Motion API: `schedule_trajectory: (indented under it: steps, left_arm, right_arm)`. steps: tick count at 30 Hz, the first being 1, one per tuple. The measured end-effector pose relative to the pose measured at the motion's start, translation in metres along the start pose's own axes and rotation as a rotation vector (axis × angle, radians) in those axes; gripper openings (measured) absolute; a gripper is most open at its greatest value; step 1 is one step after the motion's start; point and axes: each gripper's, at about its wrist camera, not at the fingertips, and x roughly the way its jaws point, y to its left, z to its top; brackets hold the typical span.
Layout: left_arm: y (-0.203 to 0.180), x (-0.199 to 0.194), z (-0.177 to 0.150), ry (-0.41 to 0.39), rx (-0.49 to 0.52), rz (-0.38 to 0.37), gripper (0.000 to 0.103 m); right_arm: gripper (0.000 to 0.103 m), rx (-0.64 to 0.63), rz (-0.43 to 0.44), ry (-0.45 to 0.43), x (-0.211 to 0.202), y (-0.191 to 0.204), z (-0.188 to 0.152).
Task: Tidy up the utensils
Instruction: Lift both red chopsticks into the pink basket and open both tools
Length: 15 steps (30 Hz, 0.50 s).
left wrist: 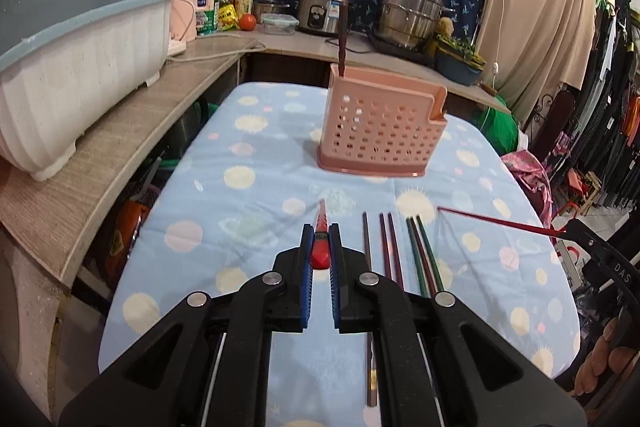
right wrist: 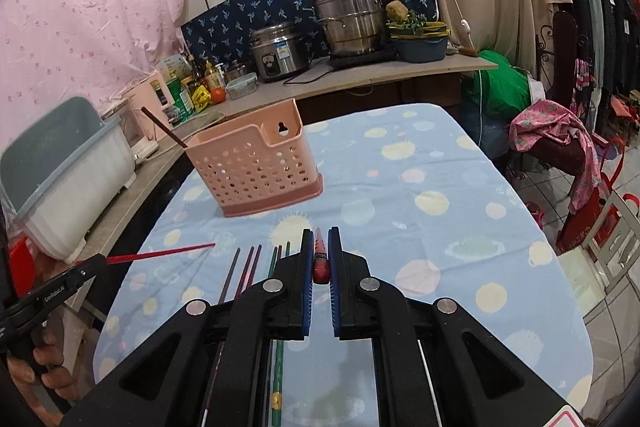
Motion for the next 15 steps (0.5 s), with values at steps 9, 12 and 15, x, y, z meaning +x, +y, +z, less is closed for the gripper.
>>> schedule_trajectory:
  steps: [9,12,15]
  left_arm:
    - [0.001,0.006,0.037,-0.047,-0.006,0.013,0.007]
    - [0.0,0.01,0.047,-0.056,-0.007,0.016,0.007]
    - [-0.004,0.012,0.058,-0.072,0.002,0.015,0.007]
  right_arm:
    - [0.007,0.02,0.021,-0.055,0.009,0.0,0.033]
    - [0.007,0.023,0.023,-0.068,0.013,0.0,0.041]
    - [0.007,0.021,0.025,-0.086,0.014,0.002,0.051]
